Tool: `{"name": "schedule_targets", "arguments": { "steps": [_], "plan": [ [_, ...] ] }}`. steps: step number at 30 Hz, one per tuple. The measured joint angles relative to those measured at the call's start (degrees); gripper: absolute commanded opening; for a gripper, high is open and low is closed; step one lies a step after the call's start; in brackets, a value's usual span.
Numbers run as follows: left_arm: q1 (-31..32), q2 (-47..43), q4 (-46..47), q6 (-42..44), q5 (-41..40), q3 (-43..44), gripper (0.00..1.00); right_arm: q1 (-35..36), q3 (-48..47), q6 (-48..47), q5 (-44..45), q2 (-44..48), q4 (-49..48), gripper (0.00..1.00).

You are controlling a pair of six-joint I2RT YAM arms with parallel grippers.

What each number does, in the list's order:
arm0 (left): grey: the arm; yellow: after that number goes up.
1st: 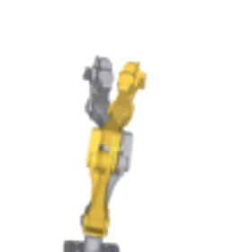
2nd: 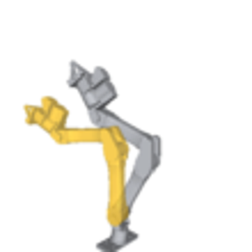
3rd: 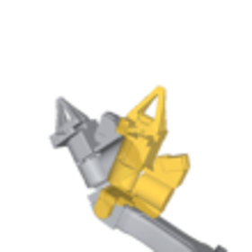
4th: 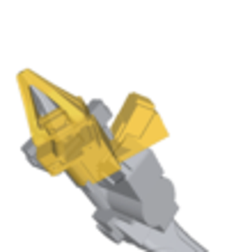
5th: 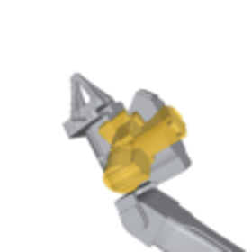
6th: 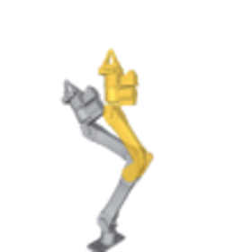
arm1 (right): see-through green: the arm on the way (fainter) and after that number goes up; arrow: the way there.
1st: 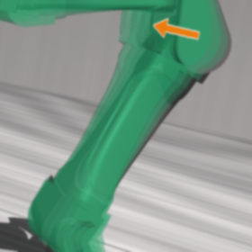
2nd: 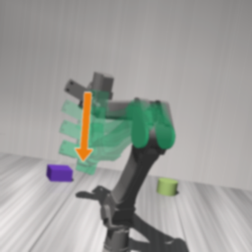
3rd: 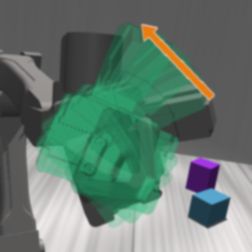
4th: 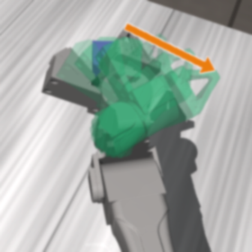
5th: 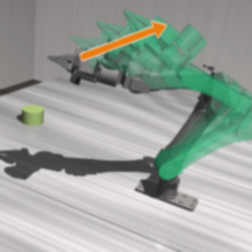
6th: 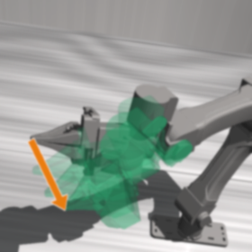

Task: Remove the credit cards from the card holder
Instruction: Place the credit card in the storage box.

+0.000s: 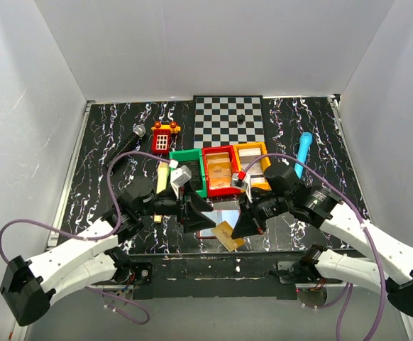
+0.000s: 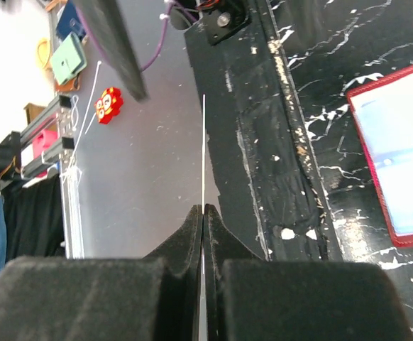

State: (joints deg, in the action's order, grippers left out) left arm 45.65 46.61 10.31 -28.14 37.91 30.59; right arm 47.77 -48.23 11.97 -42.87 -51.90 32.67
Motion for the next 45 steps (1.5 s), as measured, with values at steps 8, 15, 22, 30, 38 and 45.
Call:
{"name": "schedule_targets", "arguments": {
  "steps": [8,15,22,30,38,45],
  "plan": [
    [0.0,4.6,0.9,0.7,11.1,0.2,0.52,2.4,-2.8,-1.1,-0.6,-2.2,1.3,0.01],
    [0.2,6.3,2.0,0.6,14.6,0.2,0.45,2.6,-3.9,-1.4,-0.6,-3.2,1.5,0.01],
    [1.5,8.7,3.0,-0.3,16.2,0.2,0.00,3.0,-4.3,-1.7,-0.6,-4.8,1.6,0.10],
    [2.0,7.9,3.3,0.5,13.6,0.1,0.00,3.2,-3.1,-0.1,8.7,-0.1,-1.2,0.48],
    [2.1,0.1,8.1,-3.8,1.7,-6.6,0.00,3.0,10.3,7.8,16.7,17.3,-18.6,0.86],
    [2.1,0.5,9.8,-5.7,-0.3,-7.5,0.00,3.0,6.7,8.7,17.9,11.3,-19.6,0.82]
  ]
}}
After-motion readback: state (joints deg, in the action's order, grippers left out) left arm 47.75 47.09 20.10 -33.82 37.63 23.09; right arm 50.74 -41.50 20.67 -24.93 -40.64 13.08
